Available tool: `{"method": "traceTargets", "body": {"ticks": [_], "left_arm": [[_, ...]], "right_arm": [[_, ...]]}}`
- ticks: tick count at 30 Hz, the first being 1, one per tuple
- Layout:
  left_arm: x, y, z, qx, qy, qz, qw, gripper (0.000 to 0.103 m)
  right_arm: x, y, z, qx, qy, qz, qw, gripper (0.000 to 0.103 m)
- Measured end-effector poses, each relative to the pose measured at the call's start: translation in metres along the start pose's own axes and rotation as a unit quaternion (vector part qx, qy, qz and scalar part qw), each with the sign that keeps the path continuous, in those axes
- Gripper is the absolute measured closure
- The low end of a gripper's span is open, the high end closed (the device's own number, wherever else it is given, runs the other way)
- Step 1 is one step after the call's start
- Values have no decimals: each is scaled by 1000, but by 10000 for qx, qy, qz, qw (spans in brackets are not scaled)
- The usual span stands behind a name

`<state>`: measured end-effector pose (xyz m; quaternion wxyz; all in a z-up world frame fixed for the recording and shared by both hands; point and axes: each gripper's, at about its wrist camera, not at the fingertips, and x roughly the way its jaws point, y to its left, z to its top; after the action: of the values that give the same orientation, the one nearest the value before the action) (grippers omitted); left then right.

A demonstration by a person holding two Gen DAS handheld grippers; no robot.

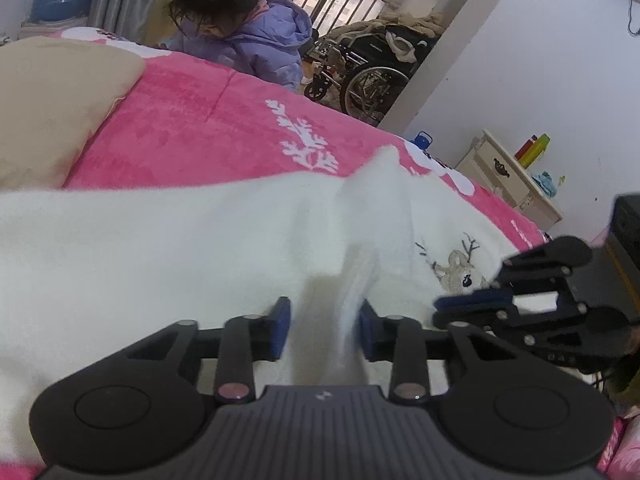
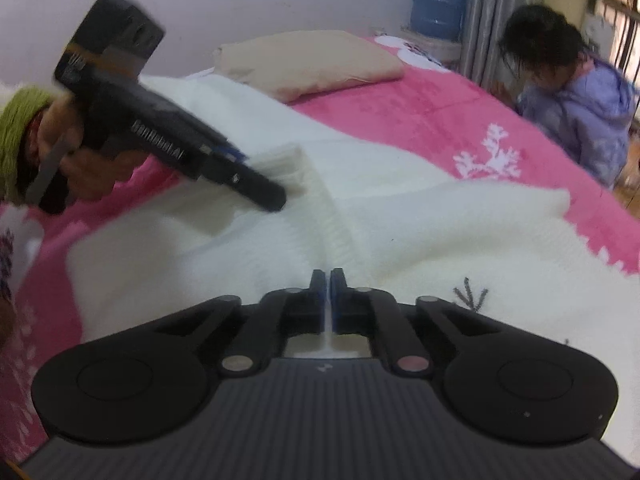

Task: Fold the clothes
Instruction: 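Grasp the sweater hem with the left gripper while the right gripper grasps beside it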

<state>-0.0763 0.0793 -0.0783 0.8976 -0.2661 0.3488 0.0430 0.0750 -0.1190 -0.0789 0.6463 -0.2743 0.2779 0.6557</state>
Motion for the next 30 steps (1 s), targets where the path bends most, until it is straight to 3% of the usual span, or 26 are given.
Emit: {"method": "traceTargets", "body": {"ticks": [3, 8, 11, 13, 17, 21, 23, 24, 25, 27, 28, 30], "left_arm": [[3, 3, 3, -153, -11, -92, 9998, 44], [8, -5, 8, -64, -87, -180, 9998, 43], [10, -15, 9, 265, -209, -90, 9994, 57], [10, -19, 12, 372, -288, -60, 9989, 92], [11, -21, 20, 394, -480, 28, 9981, 93], [22, -14, 22, 268, -209, 77, 9994, 88], [28, -12, 23, 179, -72, 59, 9998, 67], [29, -11, 23, 129, -50, 19, 9999, 52], [29, -10, 24, 80, -28, -21, 10000, 49], [33, -13, 23, 120, -9, 7, 9999, 53], [36, -15, 22, 190, 13, 79, 9998, 67], [42, -18, 19, 273, 46, 282, 9992, 76]], "right_arm": [[-3, 11, 0, -280, -84, -329, 9990, 103], [-13, 21, 6, -640, -396, -907, 9930, 103], [-12, 24, 7, -837, -422, -1117, 9893, 103], [-13, 25, 8, -879, -511, -1277, 9866, 103], [-11, 17, 9, -777, -585, -1458, 9845, 103], [10, 7, 4, -592, -357, -1357, 9883, 103], [22, 4, 0, -498, -227, -1264, 9905, 103], [27, 4, -2, -476, -185, -1239, 9910, 103], [30, 3, -3, -486, -161, -1245, 9909, 103], [35, 2, -4, -447, -125, -1255, 9910, 103], [35, -1, -4, -370, -122, -1250, 9914, 101], [27, -10, -3, -66, -205, -1217, 9923, 101]]}}
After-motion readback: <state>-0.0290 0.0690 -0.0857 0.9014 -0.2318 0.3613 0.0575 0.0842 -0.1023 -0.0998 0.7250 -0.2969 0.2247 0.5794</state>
